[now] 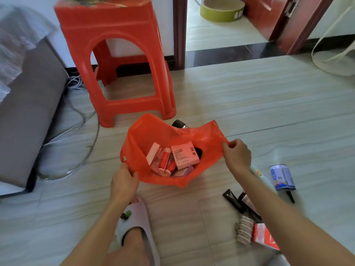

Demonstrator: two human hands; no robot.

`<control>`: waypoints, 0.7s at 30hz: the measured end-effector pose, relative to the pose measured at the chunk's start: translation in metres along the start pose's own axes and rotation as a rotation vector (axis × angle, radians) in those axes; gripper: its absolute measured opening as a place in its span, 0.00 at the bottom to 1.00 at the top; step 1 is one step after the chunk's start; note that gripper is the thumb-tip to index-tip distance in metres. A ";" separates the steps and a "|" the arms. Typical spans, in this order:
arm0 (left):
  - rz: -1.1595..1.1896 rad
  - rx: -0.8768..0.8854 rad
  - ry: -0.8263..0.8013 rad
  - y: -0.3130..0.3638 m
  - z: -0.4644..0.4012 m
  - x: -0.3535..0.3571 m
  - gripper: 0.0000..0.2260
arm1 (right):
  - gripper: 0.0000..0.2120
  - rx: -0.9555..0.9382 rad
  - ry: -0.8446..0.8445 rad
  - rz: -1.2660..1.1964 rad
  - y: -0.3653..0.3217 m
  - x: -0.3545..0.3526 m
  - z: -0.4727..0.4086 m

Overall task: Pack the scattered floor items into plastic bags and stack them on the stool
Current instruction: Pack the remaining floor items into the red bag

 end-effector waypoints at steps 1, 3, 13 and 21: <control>-0.034 -0.018 -0.009 0.001 0.004 -0.002 0.06 | 0.08 -0.011 -0.008 0.033 0.001 -0.002 0.001; -0.114 -0.029 0.000 0.007 0.008 -0.008 0.09 | 0.08 -0.037 -0.032 0.084 0.001 -0.003 0.003; -0.686 0.985 0.258 0.126 0.008 0.045 0.30 | 0.06 -0.111 -0.046 -0.116 0.010 0.010 0.017; -0.852 1.015 -0.096 0.176 -0.048 0.092 0.12 | 0.06 -0.115 -0.092 -0.248 0.039 0.010 0.001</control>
Point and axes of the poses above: each hand's wrist, its own z-axis away from the middle knuckle, its own x-axis out of the palm, y = z × x, the point moved 5 cm from there along -z, towards the middle knuckle, and after that the axes turned 1 degree about y, right-handed, at the moved point
